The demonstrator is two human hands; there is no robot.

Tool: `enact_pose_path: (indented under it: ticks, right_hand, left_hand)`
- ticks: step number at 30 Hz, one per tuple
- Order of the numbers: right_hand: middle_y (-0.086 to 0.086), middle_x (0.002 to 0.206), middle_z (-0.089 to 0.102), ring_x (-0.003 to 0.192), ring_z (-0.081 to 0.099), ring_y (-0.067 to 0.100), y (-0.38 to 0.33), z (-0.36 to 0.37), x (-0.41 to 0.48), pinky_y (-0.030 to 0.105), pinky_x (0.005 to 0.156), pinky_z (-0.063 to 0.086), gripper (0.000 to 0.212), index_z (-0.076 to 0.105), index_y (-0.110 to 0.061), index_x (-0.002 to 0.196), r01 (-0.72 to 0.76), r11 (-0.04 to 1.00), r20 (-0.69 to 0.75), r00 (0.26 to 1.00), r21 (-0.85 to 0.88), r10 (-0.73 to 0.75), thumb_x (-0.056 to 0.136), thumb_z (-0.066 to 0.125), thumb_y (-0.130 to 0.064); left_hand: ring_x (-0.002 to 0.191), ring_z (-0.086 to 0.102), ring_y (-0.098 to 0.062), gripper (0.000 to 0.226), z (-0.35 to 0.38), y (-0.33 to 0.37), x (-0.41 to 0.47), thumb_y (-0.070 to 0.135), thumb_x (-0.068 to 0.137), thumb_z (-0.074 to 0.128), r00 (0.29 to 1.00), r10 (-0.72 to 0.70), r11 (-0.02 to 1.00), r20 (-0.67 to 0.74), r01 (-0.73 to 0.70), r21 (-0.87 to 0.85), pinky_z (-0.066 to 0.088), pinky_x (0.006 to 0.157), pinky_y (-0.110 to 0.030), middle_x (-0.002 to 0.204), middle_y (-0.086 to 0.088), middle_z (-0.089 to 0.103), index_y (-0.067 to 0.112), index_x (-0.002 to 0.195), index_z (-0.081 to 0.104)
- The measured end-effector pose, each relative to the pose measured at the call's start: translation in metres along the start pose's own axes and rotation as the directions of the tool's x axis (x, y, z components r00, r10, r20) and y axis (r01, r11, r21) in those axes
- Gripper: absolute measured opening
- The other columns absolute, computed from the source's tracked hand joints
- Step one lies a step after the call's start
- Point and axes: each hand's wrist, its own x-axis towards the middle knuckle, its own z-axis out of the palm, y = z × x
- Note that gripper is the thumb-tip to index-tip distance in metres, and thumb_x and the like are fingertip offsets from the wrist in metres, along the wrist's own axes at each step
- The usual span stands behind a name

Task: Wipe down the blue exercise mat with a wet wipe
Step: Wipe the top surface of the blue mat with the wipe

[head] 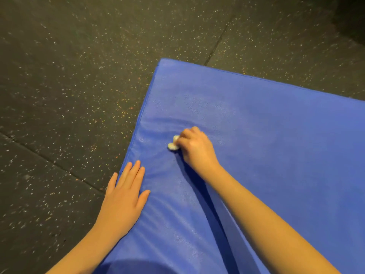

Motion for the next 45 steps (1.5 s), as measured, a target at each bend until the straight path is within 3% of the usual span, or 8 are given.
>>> enact_pose_path:
  ticks: [3, 9, 14, 20, 27, 32, 38, 45]
  right_hand:
    - [0.004, 0.069, 0.056, 0.060, 0.041, 0.022, -0.023, 0.008, -0.001, 0.023, 0.045, 0.027, 0.024, 0.060, -0.007, 0.061, -0.177, 0.984, -0.061, 0.982, 0.008, 0.177, 0.074, 0.079, -0.003]
    - [0.007, 0.071, 0.059, 0.060, 0.052, 0.027, -0.040, -0.001, -0.023, 0.022, 0.038, 0.034, 0.019, 0.064, -0.005, 0.066, 0.098, 0.992, 0.151, 0.982, 0.077, -0.109, 0.084, 0.058, -0.008]
    - [0.008, 0.071, 0.058, 0.064, 0.047, 0.028, -0.023, -0.004, -0.009, 0.030, 0.042, 0.038, 0.013, 0.060, -0.004, 0.067, -0.137, 0.991, -0.007, 0.991, -0.009, 0.137, 0.079, 0.065, -0.003]
    - [0.006, 0.080, 0.062, 0.069, 0.053, 0.030, -0.055, 0.002, -0.042, 0.031, 0.054, 0.042, 0.016, 0.064, -0.008, 0.078, 0.075, 0.989, 0.214, 0.971, 0.129, -0.102, 0.088, 0.056, -0.015]
    - [0.014, 0.087, 0.062, 0.081, 0.052, 0.036, -0.056, -0.002, -0.039, 0.044, 0.061, 0.046, 0.012, 0.061, -0.001, 0.096, -0.371, 0.926, 0.140, 0.922, 0.065, 0.360, 0.092, 0.059, -0.011]
    - [0.014, 0.084, 0.061, 0.076, 0.057, 0.036, -0.083, -0.008, -0.079, 0.036, 0.059, 0.048, 0.009, 0.069, -0.005, 0.092, -0.050, 0.967, 0.393, 0.918, 0.249, -0.053, 0.083, 0.067, -0.007]
    - [0.014, 0.084, 0.060, 0.082, 0.056, 0.037, -0.071, -0.008, -0.075, 0.034, 0.062, 0.046, 0.013, 0.074, -0.005, 0.086, -0.330, 0.935, 0.217, 0.930, 0.129, 0.298, 0.079, 0.067, 0.002]
    - [0.014, 0.091, 0.060, 0.085, 0.058, 0.032, -0.103, -0.040, -0.105, 0.035, 0.069, 0.045, 0.013, 0.073, -0.007, 0.095, -0.163, 0.952, 0.563, 0.826, 0.257, -0.010, 0.089, 0.067, -0.017]
  left_hand:
    - [0.138, 0.027, -0.022, 0.074, -0.001, 0.000, 0.001, 0.052, 0.100, 0.005, 1.000, 0.002, 1.000, 0.001, -0.002, -0.001, 0.021, 0.105, -0.042, 0.147, -0.009, 0.043, 0.005, 0.136, 0.050]
    - [0.138, 0.027, -0.021, 0.063, -0.001, 0.003, 0.001, 0.044, 0.092, 0.029, 1.000, -0.004, 1.000, -0.020, 0.003, -0.021, 0.028, 0.106, -0.045, 0.147, -0.009, 0.043, 0.005, 0.136, 0.051]
    - [0.137, 0.029, -0.021, 0.062, -0.007, 0.002, -0.002, 0.044, 0.091, 0.030, 1.000, -0.003, 1.000, -0.009, 0.003, 0.005, 0.036, 0.102, -0.056, 0.146, -0.009, 0.045, 0.006, 0.136, 0.051]
    - [0.136, 0.029, -0.021, 0.061, -0.008, -0.001, -0.020, 0.043, 0.090, 0.032, 1.000, 0.006, 1.000, 0.005, -0.006, 0.016, 0.039, 0.100, -0.055, 0.143, -0.008, 0.049, 0.006, 0.132, 0.056]
    - [0.144, -0.004, -0.009, 0.080, -0.009, 0.002, -0.038, 0.059, 0.084, 0.008, 0.997, -0.046, 0.989, 0.056, 0.054, -0.140, 0.006, 0.117, -0.043, 0.155, 0.010, 0.001, 0.018, 0.152, 0.021]
    - [0.147, 0.003, -0.013, 0.085, -0.007, 0.002, -0.041, 0.059, 0.082, 0.006, 0.995, -0.069, 0.987, 0.071, 0.078, -0.139, 0.010, 0.117, -0.045, 0.159, 0.006, 0.007, 0.015, 0.151, 0.027]
    - [0.148, -0.004, -0.011, 0.093, -0.010, 0.008, -0.060, 0.064, 0.074, -0.004, 0.988, -0.106, 0.984, 0.110, 0.120, -0.131, 0.000, 0.118, -0.041, 0.161, 0.007, 0.005, 0.021, 0.153, 0.019]
    - [0.148, 0.009, -0.017, 0.073, -0.004, 0.006, -0.065, 0.057, 0.091, 0.020, 0.994, -0.103, 0.980, 0.033, 0.107, -0.170, 0.015, 0.117, -0.044, 0.160, 0.002, 0.017, 0.016, 0.150, 0.031]
